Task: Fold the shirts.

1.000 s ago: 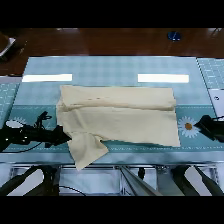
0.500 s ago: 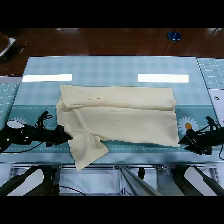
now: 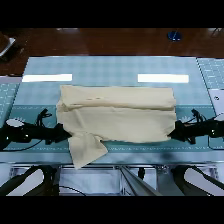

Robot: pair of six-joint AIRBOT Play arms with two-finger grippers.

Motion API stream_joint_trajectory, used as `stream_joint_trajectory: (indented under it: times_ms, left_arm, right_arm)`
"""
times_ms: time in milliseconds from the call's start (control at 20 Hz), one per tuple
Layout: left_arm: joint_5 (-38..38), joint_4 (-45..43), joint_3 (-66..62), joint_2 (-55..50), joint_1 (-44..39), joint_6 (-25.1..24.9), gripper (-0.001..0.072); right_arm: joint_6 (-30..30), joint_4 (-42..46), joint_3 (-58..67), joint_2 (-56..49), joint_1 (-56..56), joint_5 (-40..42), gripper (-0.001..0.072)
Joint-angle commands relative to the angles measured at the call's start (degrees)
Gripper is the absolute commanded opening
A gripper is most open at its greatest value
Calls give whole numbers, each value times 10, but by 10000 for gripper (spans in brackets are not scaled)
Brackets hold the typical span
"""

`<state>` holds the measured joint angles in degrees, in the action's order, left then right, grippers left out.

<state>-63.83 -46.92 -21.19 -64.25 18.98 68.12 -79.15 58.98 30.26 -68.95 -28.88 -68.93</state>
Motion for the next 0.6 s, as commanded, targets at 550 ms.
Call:
stream_joint_trajectory:
  times_ms: [550]
  left_arm:
    - [18,99,-457,-215,-90,32,24]
  right_arm:
    - [45,-125,321,-144,72,5,20]
